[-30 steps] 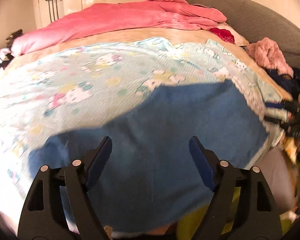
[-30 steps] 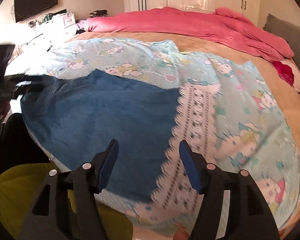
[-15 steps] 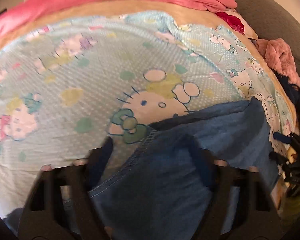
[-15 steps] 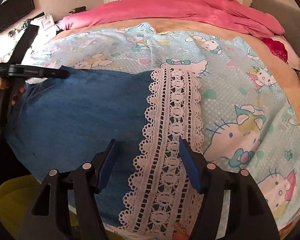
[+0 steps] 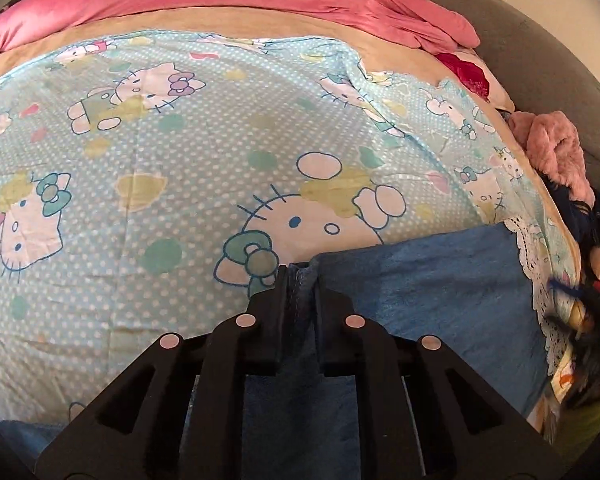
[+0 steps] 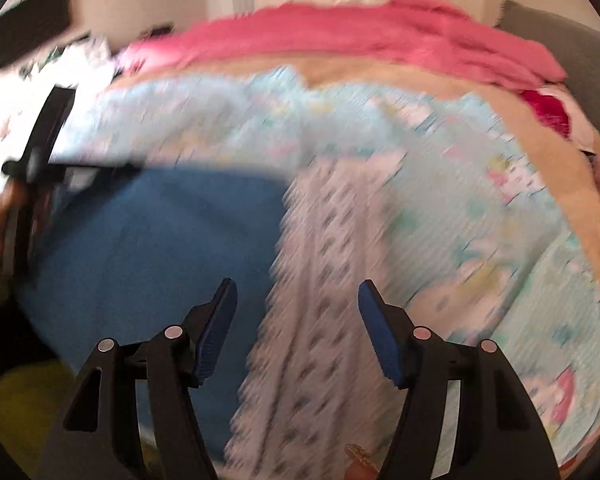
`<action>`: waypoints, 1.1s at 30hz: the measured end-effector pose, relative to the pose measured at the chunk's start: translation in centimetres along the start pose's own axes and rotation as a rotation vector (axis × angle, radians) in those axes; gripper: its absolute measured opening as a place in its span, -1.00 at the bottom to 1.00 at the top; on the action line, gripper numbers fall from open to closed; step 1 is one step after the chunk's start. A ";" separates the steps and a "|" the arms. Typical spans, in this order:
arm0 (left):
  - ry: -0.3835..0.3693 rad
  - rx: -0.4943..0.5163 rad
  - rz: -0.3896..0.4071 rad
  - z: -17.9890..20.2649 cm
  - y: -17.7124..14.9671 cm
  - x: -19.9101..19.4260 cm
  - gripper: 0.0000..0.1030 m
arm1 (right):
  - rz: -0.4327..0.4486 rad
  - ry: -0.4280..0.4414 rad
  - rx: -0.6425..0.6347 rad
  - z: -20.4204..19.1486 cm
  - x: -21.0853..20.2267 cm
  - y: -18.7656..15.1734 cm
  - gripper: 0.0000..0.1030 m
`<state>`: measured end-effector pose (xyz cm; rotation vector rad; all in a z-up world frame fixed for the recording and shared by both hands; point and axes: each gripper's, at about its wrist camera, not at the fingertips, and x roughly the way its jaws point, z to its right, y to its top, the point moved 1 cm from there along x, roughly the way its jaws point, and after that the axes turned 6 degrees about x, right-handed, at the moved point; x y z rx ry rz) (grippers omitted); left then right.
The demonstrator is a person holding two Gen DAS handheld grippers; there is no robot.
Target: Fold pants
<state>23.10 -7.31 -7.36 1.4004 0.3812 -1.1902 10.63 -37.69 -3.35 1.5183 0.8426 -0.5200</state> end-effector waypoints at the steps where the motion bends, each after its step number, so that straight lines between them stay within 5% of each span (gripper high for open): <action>1: 0.004 0.005 -0.001 0.1 0.0 0.0 -0.88 | 0.017 0.016 0.036 0.9 0.3 1.1 0.20; 8: 0.002 0.005 0.009 0.2 -0.5 -0.3 -0.88 | -0.102 0.025 0.128 4.5 6.9 4.8 -0.09; 10: 0.010 0.007 0.015 0.3 -0.6 -0.3 -0.88 | -0.132 0.084 0.123 4.2 7.9 4.4 -0.49; 13: 0.030 0.025 0.024 0.7 -0.7 -0.6 -0.93 | -0.100 0.092 0.079 3.5 6.9 4.2 -0.68; 19: 0.069 0.052 0.079 1.7 0.3 -1.6 -0.95 | 0.047 0.065 0.072 3.3 2.7 5.5 -0.70; 26: 0.156 0.072 0.047 1.8 0.3 0.3 -0.94 | -0.079 -0.083 -0.029 2.5 8.0 5.1 -0.68; 29: 0.169 0.077 0.046 1.5 -0.1 0.4 -0.78 | -0.071 -0.094 -0.017 2.7 8.6 4.8 -0.62; 31: 0.185 0.073 0.063 1.2 -0.3 -0.5 -0.51 | -0.057 -0.112 -0.001 3.1 7.9 5.1 -0.33; 33: 0.191 0.054 0.088 0.7 -0.6 -1.9 -0.49 | -0.026 -0.120 0.029 3.6 6.5 5.3 -0.14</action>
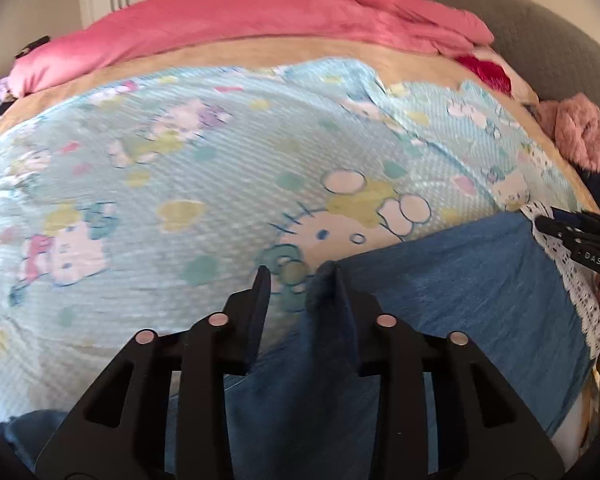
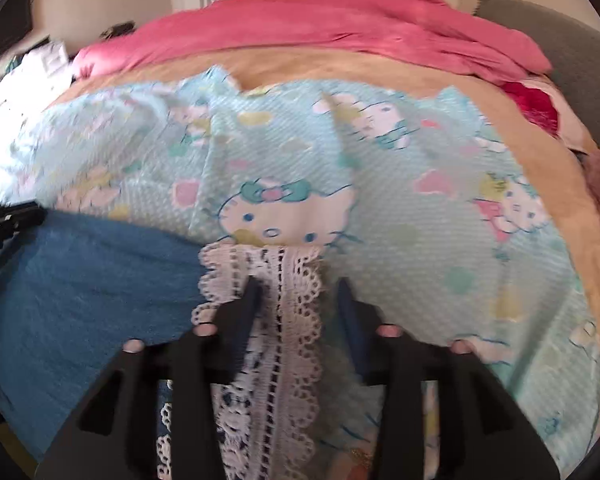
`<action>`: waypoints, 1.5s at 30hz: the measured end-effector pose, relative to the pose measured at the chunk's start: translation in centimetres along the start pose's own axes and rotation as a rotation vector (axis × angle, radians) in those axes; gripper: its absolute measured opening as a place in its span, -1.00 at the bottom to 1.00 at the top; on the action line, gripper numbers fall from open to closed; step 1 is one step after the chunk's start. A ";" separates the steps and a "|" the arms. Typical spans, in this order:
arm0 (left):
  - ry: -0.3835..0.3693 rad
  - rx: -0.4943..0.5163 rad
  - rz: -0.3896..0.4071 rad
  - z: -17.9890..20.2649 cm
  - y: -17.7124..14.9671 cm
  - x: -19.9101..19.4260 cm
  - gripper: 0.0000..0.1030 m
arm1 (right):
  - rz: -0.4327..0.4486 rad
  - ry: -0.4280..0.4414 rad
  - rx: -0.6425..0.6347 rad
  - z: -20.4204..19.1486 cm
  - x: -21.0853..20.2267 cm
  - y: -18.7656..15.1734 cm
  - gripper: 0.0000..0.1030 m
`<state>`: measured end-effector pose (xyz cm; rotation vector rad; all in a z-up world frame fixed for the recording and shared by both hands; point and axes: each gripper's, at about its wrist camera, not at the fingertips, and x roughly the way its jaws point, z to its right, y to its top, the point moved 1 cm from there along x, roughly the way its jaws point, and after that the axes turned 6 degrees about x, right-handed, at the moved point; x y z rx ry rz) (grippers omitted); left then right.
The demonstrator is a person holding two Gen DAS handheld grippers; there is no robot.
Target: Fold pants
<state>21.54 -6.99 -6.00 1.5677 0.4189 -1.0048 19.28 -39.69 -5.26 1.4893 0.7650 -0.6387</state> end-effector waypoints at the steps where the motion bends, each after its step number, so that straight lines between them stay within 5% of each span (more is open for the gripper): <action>1: 0.005 -0.018 0.020 -0.6 -0.2 -1.1 -0.47 | 0.022 -0.004 0.009 0.3 -0.8 0.0 -0.12; 5: 0.036 -0.082 0.067 -3.2 -1.7 -5.0 0.08 | 0.130 0.013 0.029 0.8 -5.6 -1.4 0.19; 13: 0.160 -0.141 0.112 -7.6 -6.9 -12.1 0.48 | 0.172 0.018 -0.089 -3.0 -9.6 -5.9 0.30; 15: 0.197 -0.145 0.098 -7.9 -7.8 -13.0 0.52 | 0.165 0.028 -0.138 -4.8 -9.9 -7.1 0.30; 17: 0.179 -0.148 0.097 -7.5 -8.4 -13.6 0.54 | 0.158 0.024 -0.167 -6.2 -9.9 -7.8 0.56; 24: -0.001 -0.035 0.035 -1.0 -7.4 -10.3 0.66 | 0.097 0.064 -0.272 -12.2 -8.0 -9.4 0.59; 28: 0.198 -0.022 -0.107 -2.4 -8.5 -6.3 0.67 | 0.016 -0.069 -0.251 -11.5 -6.0 -9.4 0.62; 30: 0.174 -0.052 -0.086 -4.3 -9.7 -6.6 0.65 | -0.023 -0.108 -0.207 -9.6 -5.4 -9.7 0.64; 33: 0.154 -0.027 -0.057 -4.9 -10.8 -7.6 0.55 | -0.066 -0.026 -0.073 -6.5 -5.2 -10.2 0.65; 39: 0.163 -0.030 -0.046 -4.9 -10.9 -7.4 0.59 | -0.045 -0.043 -0.081 -6.7 -5.3 -10.6 0.68; 45: 0.148 -0.004 0.023 -2.4 -10.1 -10.8 0.77 | 0.043 0.031 -0.065 -6.6 -8.9 -10.1 0.68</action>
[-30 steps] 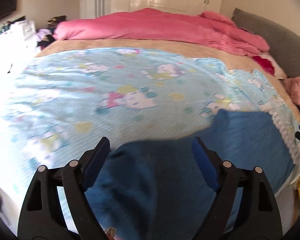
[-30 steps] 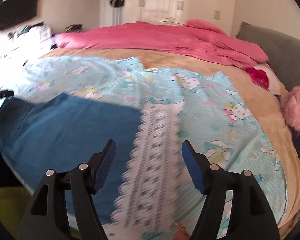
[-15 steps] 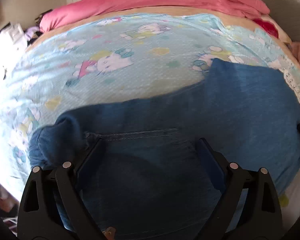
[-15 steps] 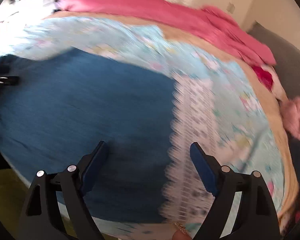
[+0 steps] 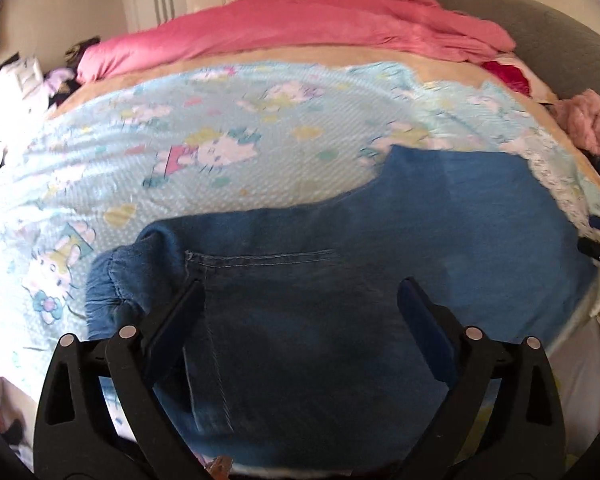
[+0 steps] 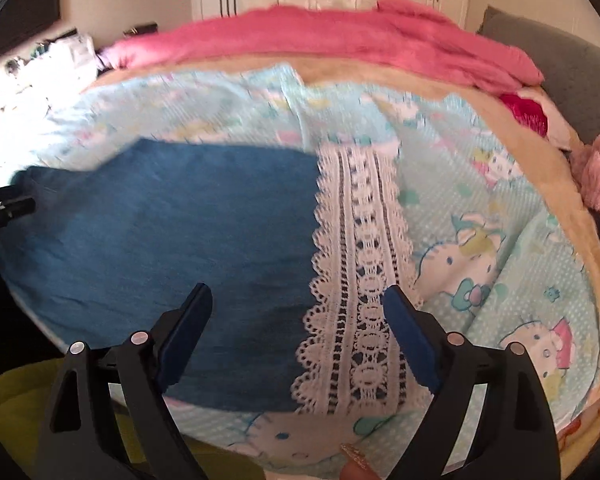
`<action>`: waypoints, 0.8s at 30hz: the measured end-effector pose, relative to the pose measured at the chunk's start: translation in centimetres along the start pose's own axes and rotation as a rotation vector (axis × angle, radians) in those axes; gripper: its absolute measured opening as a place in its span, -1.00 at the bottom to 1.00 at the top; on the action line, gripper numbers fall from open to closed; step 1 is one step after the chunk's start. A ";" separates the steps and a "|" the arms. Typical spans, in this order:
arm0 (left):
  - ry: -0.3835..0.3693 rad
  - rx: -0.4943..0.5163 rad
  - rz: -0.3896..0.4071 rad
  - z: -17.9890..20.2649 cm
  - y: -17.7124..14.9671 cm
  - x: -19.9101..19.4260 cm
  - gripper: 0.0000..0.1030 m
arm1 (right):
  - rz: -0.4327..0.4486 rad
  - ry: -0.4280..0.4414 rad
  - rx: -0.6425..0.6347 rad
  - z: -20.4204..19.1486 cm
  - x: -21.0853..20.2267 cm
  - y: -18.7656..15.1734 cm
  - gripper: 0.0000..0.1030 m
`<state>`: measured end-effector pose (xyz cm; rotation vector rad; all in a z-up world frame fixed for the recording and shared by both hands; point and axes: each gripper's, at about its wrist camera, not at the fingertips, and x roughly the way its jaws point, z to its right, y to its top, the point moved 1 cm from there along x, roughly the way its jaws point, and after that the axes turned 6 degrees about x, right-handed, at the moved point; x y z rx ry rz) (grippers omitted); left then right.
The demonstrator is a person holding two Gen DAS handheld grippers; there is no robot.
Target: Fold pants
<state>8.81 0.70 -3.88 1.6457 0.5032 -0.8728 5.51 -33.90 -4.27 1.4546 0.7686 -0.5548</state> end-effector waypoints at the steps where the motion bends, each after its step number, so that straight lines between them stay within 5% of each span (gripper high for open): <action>1: -0.014 0.018 0.015 0.8 0.0 -0.8 0.78 | 0.012 0.004 -0.005 -0.2 -0.6 0.0 0.68; 8: -0.096 0.126 0.032 5.9 -0.7 -2.7 0.81 | 0.049 0.057 -0.064 -2.3 -3.1 -0.2 0.68; 15: -0.106 0.189 -0.038 8.5 -2.4 -1.5 0.81 | 0.019 0.132 -0.112 -5.9 -2.6 -1.5 0.76; 21: -0.074 0.182 -0.140 7.3 -4.6 1.7 0.81 | -0.139 -0.008 -0.073 -4.5 0.7 -2.8 0.76; 24: -0.074 0.189 -0.136 7.4 -4.5 1.5 0.81 | -0.158 0.027 -0.013 -3.1 1.0 -3.3 0.76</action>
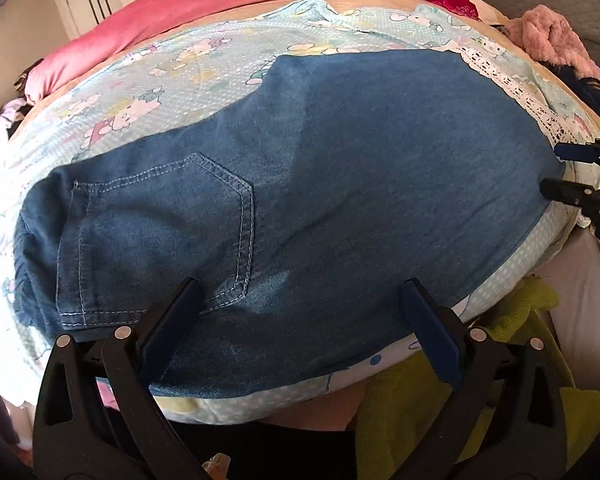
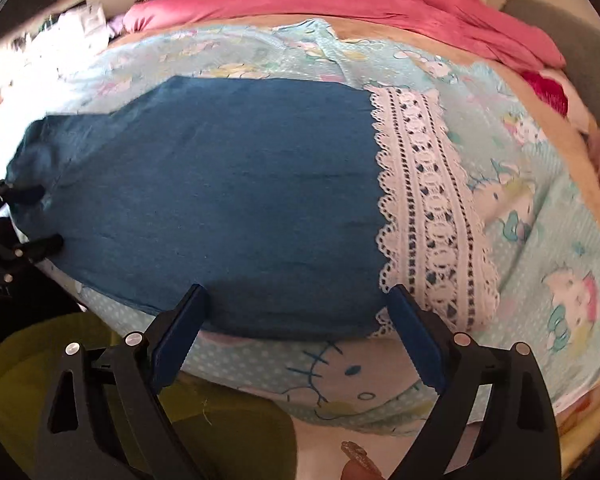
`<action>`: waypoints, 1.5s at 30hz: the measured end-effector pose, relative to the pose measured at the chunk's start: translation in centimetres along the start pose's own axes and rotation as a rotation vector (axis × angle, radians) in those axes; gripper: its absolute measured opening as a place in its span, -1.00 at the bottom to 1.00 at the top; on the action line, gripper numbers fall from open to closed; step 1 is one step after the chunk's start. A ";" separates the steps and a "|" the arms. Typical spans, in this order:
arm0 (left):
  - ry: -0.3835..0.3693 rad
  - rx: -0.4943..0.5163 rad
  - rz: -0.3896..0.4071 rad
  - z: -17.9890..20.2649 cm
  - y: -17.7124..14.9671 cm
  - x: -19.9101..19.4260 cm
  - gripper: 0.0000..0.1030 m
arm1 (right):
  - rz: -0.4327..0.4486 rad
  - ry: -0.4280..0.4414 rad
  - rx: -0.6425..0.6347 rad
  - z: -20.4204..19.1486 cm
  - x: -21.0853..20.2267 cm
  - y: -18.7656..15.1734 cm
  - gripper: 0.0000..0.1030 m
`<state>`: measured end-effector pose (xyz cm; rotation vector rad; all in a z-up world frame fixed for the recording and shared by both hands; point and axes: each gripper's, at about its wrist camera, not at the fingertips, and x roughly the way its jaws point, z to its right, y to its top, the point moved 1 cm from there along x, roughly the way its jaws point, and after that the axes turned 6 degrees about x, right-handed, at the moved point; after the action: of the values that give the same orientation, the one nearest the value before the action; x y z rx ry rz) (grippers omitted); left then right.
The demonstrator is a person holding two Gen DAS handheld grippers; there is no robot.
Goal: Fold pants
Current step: 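Open both grippers and withdraw them from the flattened denim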
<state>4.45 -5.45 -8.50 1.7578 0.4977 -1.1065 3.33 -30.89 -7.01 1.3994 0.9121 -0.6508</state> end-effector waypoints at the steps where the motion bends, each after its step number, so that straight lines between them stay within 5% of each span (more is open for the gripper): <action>1: 0.001 0.000 0.000 0.0 -0.1 0.1 0.81 | 0.000 -0.008 -0.007 -0.2 -0.1 0.0 0.76; 8: -0.019 -0.032 0.073 -0.2 0.3 -2.2 0.81 | 0.087 0.076 0.051 0.5 -3.0 0.4 0.76; 21: -0.058 -0.024 0.204 1.6 4.0 -6.4 0.81 | 0.249 0.036 0.162 5.5 -8.7 1.2 0.76; 45: -0.152 0.122 0.172 7.6 13.9 -1.8 0.81 | 0.218 0.074 0.253 8.5 -6.3 -0.4 0.76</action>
<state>10.21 -18.16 -0.83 1.7684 0.1855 -1.1571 1.03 -40.12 -2.43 1.7311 0.7389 -0.5655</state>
